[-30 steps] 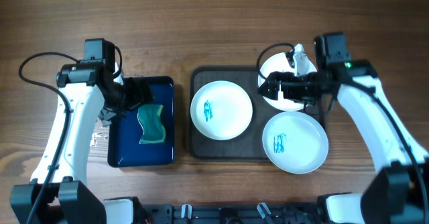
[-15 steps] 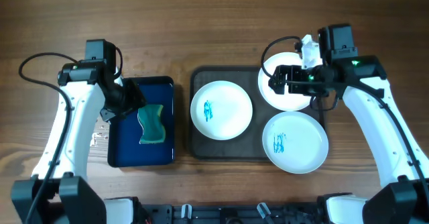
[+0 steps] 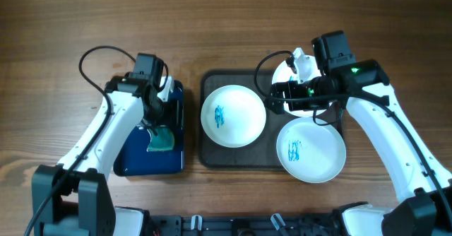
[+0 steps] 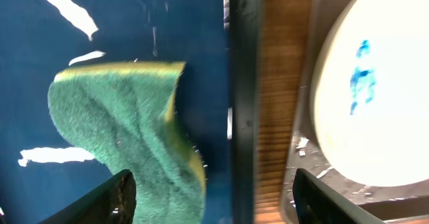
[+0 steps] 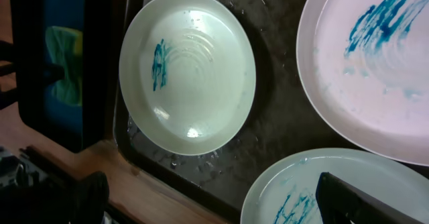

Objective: Clean dirty plates on tray and stack at the side

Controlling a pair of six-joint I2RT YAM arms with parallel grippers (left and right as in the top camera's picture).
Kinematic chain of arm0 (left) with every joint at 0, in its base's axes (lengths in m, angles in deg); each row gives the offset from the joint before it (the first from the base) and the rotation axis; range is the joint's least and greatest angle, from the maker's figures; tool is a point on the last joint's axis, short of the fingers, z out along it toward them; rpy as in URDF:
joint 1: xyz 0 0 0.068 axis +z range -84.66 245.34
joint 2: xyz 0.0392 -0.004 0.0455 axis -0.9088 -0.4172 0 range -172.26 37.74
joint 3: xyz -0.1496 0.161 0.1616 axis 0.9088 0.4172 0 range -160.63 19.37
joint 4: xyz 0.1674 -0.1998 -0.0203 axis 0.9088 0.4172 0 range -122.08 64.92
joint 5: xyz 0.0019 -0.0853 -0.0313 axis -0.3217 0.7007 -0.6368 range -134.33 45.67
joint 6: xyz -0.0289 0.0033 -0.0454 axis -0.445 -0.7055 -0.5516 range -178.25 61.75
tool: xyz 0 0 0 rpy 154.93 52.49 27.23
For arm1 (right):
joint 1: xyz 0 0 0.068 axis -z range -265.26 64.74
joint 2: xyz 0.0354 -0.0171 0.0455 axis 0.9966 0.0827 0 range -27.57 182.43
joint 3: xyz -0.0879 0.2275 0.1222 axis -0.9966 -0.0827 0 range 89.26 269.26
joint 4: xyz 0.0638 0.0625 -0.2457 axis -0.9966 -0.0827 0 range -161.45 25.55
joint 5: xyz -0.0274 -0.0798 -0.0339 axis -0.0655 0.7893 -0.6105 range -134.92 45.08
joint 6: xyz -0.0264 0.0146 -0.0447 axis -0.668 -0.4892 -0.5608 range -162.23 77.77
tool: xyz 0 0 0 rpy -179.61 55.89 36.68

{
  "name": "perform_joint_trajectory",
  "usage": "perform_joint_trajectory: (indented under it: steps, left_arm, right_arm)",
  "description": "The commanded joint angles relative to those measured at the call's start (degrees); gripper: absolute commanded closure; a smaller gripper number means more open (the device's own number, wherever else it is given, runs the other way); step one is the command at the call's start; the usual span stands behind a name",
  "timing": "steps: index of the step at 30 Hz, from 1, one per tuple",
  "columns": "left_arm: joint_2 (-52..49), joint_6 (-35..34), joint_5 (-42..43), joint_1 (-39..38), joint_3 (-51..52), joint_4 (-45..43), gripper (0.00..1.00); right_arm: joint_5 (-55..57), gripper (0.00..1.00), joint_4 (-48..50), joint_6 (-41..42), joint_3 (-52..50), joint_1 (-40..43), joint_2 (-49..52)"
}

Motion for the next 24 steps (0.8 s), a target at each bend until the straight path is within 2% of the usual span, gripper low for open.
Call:
perform_joint_trajectory:
  steps: [1, 10, 11, 12, 13, 14, 15, 17, 24]
  left_arm:
    - [-0.1, -3.5, -4.5, 0.2, 3.3, -0.8, 0.35]
    - [-7.2, -5.4, -7.7, 2.8, 5.6, -6.0, 0.33]
    - [-7.5, -5.4, -7.7, 3.4, 5.6, -6.3, 0.39]
    - [-7.5, -5.5, -7.6, 4.0, 5.6, -6.7, 0.59]
    - [-7.5, -5.5, -7.6, 4.7, 5.6, -7.1, 0.68]
    - [-7.5, -5.5, -7.6, 5.0, 5.6, -7.6, 0.83]
    - [-7.5, -5.5, -7.6, 5.0, 5.6, -8.4, 0.89]
    - [-7.5, -5.7, -7.2, 5.0, 5.6, -9.7, 0.96]
    - [-7.5, -8.5, -6.4, 5.0, 5.6, -9.8, 0.96]
  right_arm:
    - [-1.4, 0.00, -0.9, -1.9, 0.9, -0.3, -0.6]
    - [-1.4, 0.00, -1.7, -2.6, 0.9, -0.3, -0.6]
    - [-1.4, 0.00, -1.7, -2.5, 0.9, -0.3, -0.6]
    - [-1.4, 0.00, -1.6, -2.6, 0.9, -0.3, -0.6]
    - [-1.4, 0.00, -1.5, -2.6, 0.9, -0.3, -0.6]
    - [-1.4, 0.00, -1.5, -2.5, 0.9, -0.3, -0.6]
    - [-1.4, 0.00, -1.5, -2.5, 0.9, -0.3, -0.6]
    - [-1.4, 0.00, -1.2, -2.4, 0.9, -0.3, -0.6]
    - [-1.4, 0.00, -1.3, -1.2, 0.9, -0.3, -0.6]
